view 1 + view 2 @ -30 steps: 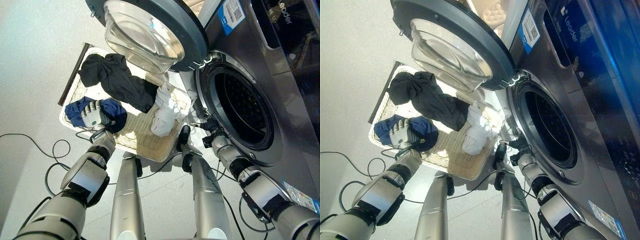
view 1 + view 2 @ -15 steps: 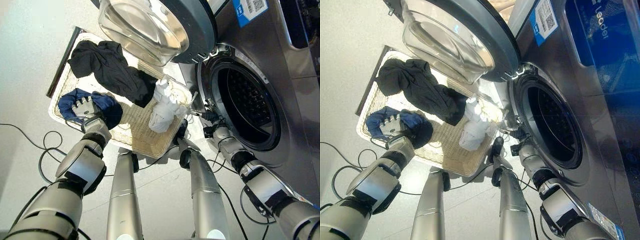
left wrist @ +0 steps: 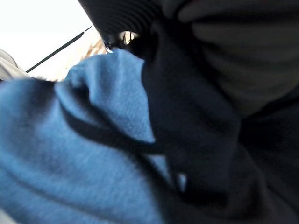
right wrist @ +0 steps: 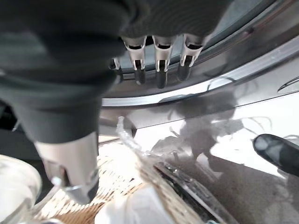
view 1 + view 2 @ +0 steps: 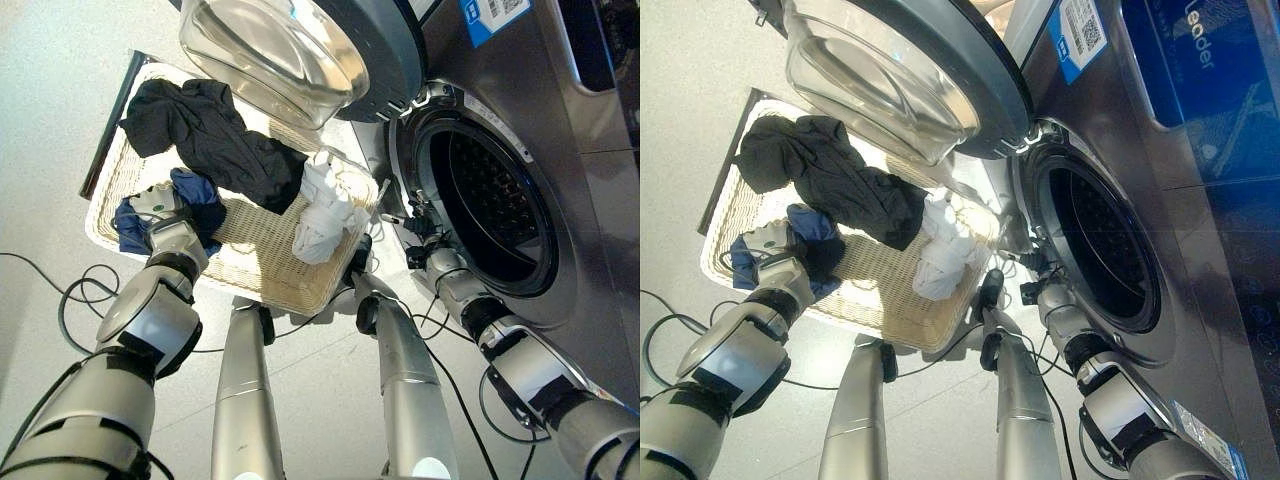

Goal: Put the clothes into the washing machine.

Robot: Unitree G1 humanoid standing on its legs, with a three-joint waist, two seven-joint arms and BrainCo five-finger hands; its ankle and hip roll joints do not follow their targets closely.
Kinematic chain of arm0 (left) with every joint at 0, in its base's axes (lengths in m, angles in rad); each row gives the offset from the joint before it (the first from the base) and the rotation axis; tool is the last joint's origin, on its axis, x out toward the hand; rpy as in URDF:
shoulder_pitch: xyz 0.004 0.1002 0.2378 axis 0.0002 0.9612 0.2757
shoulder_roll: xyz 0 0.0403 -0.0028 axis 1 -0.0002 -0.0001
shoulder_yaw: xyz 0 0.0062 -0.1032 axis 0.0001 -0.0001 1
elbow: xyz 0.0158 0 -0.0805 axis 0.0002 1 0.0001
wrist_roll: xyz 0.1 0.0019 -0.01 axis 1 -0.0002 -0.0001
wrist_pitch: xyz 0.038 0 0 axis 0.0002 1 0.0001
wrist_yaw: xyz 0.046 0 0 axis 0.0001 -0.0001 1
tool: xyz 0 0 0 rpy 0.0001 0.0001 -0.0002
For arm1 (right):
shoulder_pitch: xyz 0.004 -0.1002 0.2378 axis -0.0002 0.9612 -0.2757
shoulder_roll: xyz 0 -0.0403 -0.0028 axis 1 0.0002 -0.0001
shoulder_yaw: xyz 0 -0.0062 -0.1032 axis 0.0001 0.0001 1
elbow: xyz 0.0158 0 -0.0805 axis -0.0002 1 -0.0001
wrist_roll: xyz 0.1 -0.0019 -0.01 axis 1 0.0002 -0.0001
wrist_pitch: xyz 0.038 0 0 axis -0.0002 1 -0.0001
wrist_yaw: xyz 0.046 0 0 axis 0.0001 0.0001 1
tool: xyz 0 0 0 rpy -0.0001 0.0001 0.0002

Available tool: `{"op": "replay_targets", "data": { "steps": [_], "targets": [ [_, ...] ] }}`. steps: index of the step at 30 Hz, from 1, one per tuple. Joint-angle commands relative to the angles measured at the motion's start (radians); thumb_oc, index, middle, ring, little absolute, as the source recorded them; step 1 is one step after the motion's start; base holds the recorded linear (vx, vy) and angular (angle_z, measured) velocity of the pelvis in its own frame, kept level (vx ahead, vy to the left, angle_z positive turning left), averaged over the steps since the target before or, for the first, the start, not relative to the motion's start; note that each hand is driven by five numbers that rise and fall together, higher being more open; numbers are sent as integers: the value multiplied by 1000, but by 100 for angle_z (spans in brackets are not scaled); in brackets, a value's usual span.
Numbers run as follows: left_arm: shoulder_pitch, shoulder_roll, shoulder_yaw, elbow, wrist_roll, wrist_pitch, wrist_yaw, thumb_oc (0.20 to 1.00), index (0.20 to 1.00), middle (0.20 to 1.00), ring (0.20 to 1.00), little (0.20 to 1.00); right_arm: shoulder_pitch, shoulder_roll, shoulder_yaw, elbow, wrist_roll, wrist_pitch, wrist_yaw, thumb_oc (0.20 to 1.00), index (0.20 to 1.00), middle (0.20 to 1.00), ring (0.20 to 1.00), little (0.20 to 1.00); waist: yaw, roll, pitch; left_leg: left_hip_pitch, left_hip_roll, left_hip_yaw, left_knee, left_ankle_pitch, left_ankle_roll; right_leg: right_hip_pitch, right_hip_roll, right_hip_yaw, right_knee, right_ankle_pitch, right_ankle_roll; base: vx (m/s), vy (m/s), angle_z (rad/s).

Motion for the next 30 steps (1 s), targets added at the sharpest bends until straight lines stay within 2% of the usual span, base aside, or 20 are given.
{"op": "replay_targets", "data": {
  "steps": [1,3,7,12,13,15,16,17,22,25,26,27,29,30],
  "targets": [
    [49,-37,86,34,-81,-120,105,200,200,200,200,200,40,-28,-30,-40,37,-81,-12,1000,1000,1000,1000,1000,19,27,-27,2,-33,77,-112,104,-29,21,18,-7,63,-56,106,0,11,3],
    [57,-38,107,24,-105,-171,135,200,200,200,200,200,45,-24,-30,-45,32,-87,-14,1000,1000,1000,1000,1000,20,29,-27,16,-34,79,-116,104,-29,32,17,-8,64,-59,107,0,0,0],
    [80,-28,177,-71,-110,-336,224,200,200,200,200,200,65,-27,-21,-105,-66,-96,-62,1000,1000,1000,1000,1000,29,39,-27,65,-45,83,-136,103,-30,76,8,-13,51,-62,111,0,0,0],
    [134,-24,201,-190,-127,-455,245,200,200,200,200,200,96,-43,-14,-186,-130,-71,-87,1000,1000,1000,1000,1000,40,54,-27,102,-59,79,-154,98,-28,107,0,-20,38,-63,116,3,-6,1],
    [170,-28,222,-250,-177,-510,215,200,200,200,200,200,114,-55,-5,-225,-139,-70,-64,1000,1000,1000,1000,1000,45,59,-27,118,-65,75,-161,94,-25,120,-4,-23,31,-62,118,12,-32,2],
    [194,-33,234,-288,-205,-532,192,200,200,200,200,200,123,-60,-3,-246,-150,-76,-34,1000,1000,1000,1000,1000,48,62,-27,123,-68,74,-163,91,-23,125,-5,-24,28,-62,119,14,-40,-1],
    [241,-47,259,-371,-289,-581,124,200,200,200,200,200,142,-70,3,-306,-182,-70,20,1000,1000,1000,1000,1000,53,65,-27,138,-75,70,-165,84,-20,139,-10,-27,24,-63,122,14,-47,-1],
    [254,-53,265,-398,-306,-585,109,200,200,200,200,200,145,-73,7,-321,-194,-66,27,1000,1000,1000,1000,1000,54,66,-27,140,-77,70,-166,83,-19,140,-11,-29,23,-63,123,16,-61,3],
    [375,-102,283,-611,-550,-665,-106,200,200,200,200,200,165,-128,50,-429,-305,-41,138,1000,1000,1000,1000,1000,77,79,-27,164,-94,61,-174,71,-5,163,-28,-49,13,-57,131,10,-58,10],
    [412,-120,280,-684,-673,-675,-219,200,200,200,200,200,153,-148,61,-460,-285,-7,191,1000,1000,1000,1000,1000,87,85,-27,169,-101,57,-174,66,2,167,-32,-54,14,-55,134,6,-34,10],
    [412,-120,280,-684,-673,-675,-219,200,200,200,200,200,153,-148,61,-460,-285,-7,191,1000,1000,1000,1000,1000,87,85,-27,169,-101,57,-174,66,2,167,-32,-54,14,-55,134,4,-29,6],
    [429,-134,270,-725,-756,-689,-311,200,200,200,200,200,134,-148,69,-464,-257,16,243,1000,1000,1000,1000,1000,94,93,-27,174,-107,54,-174,63,7,171,-34,-57,11,-52,135,2,-21,6],
    [430,-140,269,-734,-770,-686,-330,200,200,200,200,200,128,-146,71,-466,-247,22,256,1000,1000,1000,1000,1000,95,95,-27,174,-108,54,-175,62,8,170,-34,-57,11,-52,135,-2,-16,5],
    [430,-145,262,-761,-815,-678,-394,200,200,200,200,200,105,-140,78,-467,-188,45,310,1000,1000,1000,1000,1000,99,102,-27,175,-113,53,-176,63,11,170,-35,-58,7,-48,134,-9,-12,4]
  ]
}}
